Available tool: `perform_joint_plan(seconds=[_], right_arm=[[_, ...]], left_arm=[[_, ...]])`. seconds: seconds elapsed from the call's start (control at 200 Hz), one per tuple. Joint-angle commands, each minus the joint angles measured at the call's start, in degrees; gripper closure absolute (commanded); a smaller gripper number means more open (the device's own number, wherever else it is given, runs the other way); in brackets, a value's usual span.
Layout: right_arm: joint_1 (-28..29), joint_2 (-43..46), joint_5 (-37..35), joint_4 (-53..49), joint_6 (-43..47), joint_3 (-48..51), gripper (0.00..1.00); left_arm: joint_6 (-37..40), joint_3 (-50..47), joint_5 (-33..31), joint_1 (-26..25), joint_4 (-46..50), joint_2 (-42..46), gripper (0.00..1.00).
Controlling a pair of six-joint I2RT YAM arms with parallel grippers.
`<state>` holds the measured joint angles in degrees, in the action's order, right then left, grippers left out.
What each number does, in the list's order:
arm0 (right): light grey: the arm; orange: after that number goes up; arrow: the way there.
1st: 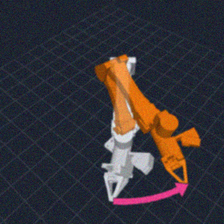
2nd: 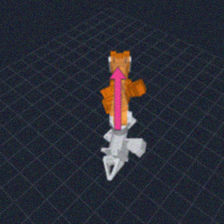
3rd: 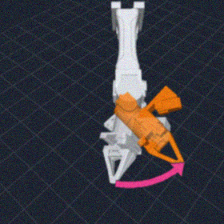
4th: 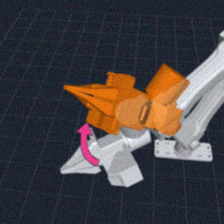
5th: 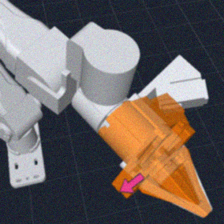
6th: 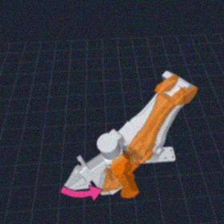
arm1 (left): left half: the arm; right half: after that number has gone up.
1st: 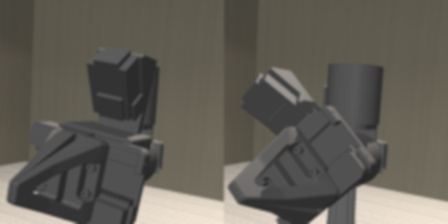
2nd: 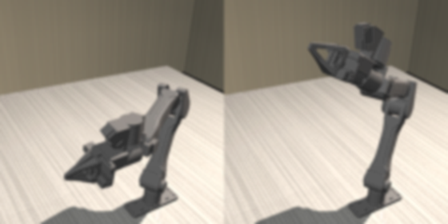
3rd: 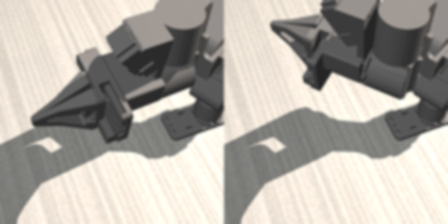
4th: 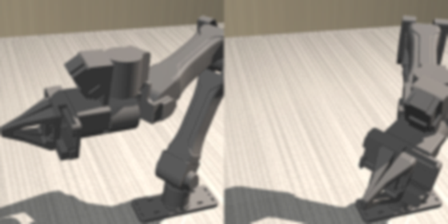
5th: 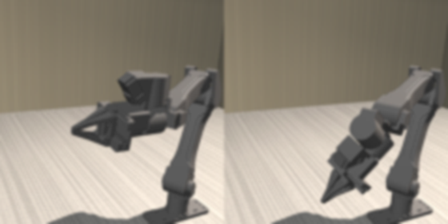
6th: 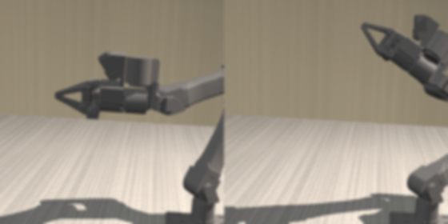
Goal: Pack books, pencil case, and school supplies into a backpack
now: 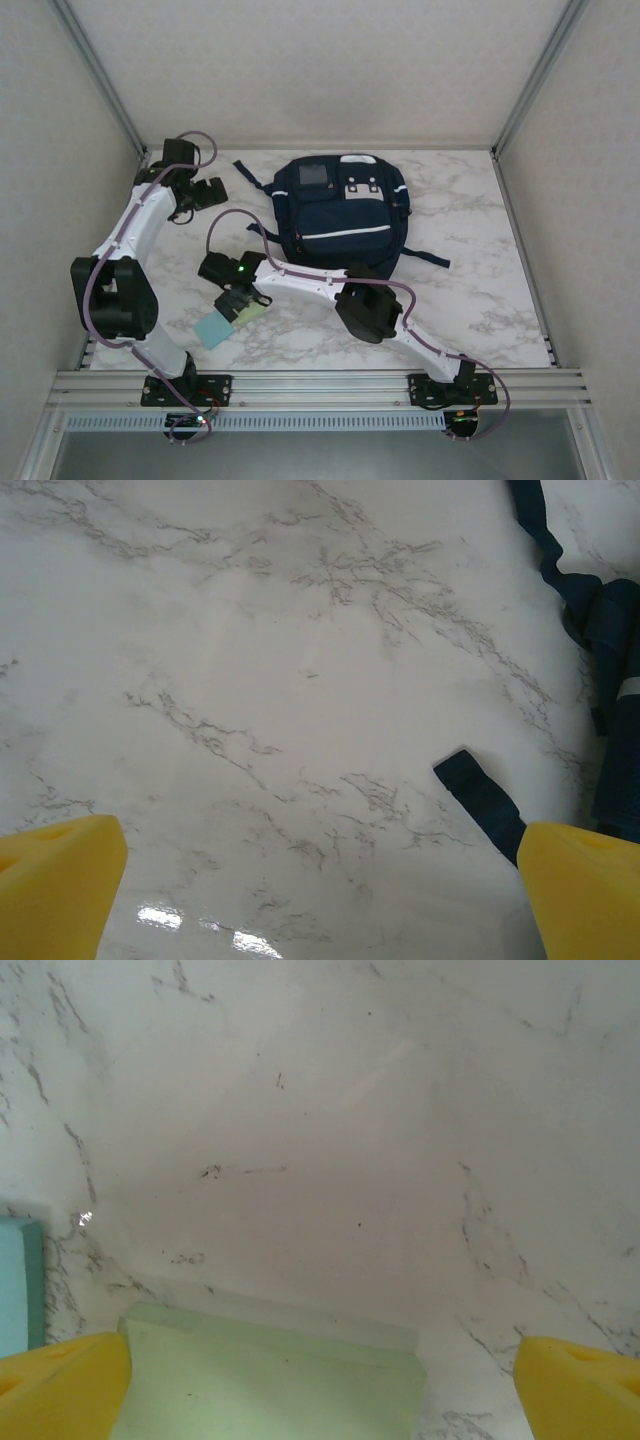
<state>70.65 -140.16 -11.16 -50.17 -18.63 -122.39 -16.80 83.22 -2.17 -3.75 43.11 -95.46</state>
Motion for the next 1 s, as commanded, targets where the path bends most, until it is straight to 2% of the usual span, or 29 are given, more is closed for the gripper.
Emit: perform_joint_plan(seconds=[0.0, 0.14, 0.25, 0.44, 0.656, 0.766, 0.996], right_arm=[[0.8, -1.5, -0.2, -4.1, 0.1, 0.0, 0.02], [1.9, -0.9, 0.8, -4.4, 1.3, 1.5, 0.02], [2.1, 1.3, 4.3, -3.6, 2.8, 3.8, 0.02], [0.7, 7.8, 4.4, -2.2, 4.0, 12.3, 0.03], [-1.2, 16.2, 5.2, 1.8, 6.3, 20.2, 0.03], [-1.1, 19.1, 9.7, 5.5, 9.7, 23.7, 0.03], [-0.8, 17.4, 12.5, 8.5, 16.5, 24.4, 0.01]], left_arm=[[-0.6, -0.5, -0.8, 0.2, 0.2, -0.4, 0.0], [-0.7, -0.6, -1.0, 0.2, 0.3, -0.6, 0.0], [-1.1, -0.5, -0.6, 0.2, 0.5, -0.5, 0.0], [-4.3, -1.3, 0.0, -1.8, -0.4, 1.0, 0.0], [-7.3, -2.0, 4.5, -2.8, -0.7, 1.4, 0.0], [-7.0, -2.4, 6.4, -3.1, 0.1, 1.6, 0.0], [-6.1, -4.4, 7.4, -3.5, 0.6, 1.9, 0.0]])
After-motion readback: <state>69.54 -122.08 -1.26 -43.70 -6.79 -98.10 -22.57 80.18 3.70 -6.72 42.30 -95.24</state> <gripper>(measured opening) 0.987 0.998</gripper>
